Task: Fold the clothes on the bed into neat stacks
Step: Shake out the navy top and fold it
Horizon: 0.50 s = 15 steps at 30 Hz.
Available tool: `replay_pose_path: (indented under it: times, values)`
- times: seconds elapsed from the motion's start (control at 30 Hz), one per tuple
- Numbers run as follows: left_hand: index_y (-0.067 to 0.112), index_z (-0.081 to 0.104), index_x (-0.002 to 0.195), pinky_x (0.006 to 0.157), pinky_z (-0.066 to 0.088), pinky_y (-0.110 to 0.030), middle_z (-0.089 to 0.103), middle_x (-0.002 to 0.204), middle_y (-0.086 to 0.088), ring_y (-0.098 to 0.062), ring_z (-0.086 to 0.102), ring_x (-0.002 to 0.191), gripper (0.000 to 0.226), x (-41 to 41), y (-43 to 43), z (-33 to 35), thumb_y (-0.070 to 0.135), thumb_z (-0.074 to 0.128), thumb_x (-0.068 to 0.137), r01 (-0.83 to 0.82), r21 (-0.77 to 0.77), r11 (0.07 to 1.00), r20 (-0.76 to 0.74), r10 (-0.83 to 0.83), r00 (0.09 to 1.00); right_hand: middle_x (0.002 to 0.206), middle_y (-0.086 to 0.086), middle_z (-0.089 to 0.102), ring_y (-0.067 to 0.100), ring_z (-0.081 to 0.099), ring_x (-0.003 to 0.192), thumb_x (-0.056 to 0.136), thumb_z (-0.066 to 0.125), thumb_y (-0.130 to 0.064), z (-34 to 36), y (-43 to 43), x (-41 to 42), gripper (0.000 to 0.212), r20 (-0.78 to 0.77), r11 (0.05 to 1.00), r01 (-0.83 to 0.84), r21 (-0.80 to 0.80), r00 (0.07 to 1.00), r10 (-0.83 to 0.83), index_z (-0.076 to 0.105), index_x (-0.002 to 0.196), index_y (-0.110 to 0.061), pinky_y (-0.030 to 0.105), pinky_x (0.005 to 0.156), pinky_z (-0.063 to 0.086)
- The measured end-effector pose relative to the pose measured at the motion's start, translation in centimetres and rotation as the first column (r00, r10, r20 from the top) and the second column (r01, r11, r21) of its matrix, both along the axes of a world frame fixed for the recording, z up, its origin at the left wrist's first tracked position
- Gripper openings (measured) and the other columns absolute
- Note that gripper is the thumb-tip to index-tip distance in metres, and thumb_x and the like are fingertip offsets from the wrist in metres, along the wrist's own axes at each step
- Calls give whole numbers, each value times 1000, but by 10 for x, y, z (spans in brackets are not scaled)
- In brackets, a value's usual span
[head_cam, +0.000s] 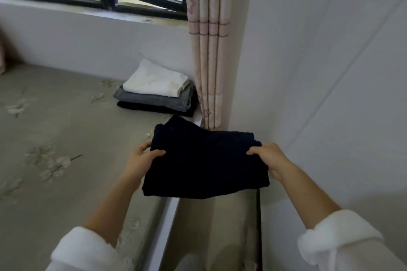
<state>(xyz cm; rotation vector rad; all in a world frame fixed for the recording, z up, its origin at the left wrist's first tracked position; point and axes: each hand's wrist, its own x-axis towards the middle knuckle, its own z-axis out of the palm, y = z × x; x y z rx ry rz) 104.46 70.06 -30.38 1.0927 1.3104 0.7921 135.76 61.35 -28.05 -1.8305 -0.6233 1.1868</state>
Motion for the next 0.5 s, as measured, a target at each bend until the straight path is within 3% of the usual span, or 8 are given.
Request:
replay_pose_path:
  times: [0.23,0.37,0.5]
  values:
    - [22,66,100,58,52,-28,71,94,-5,-22,70,80,19,12,142,-12,14,69,83,-115,-44,992,1,115,993,94,11,70,28,66,86,80,67,-7,-13,166,19,15,-9,995,-100,-7,995,100,69,94,-10,31,66,53]
    - [25,68,97,61,53,-28,73,93,-1,-20,71,81,17,8,248,-21,15,68,83,-138,-22,990,15,139,990,96,12,71,29,67,88,79,66,-6,-21,283,19,20,-29,992,-123,-13,992,122,69,99,-9,36,74,56]
    - [31,66,96,60,53,-27,74,93,2,-18,72,79,19,0,357,-32,15,66,86,-175,-35,984,15,176,984,98,10,71,26,67,87,81,65,-5,-28,398,10,22,-65,990,-139,-39,988,137,68,103,-11,30,64,53]
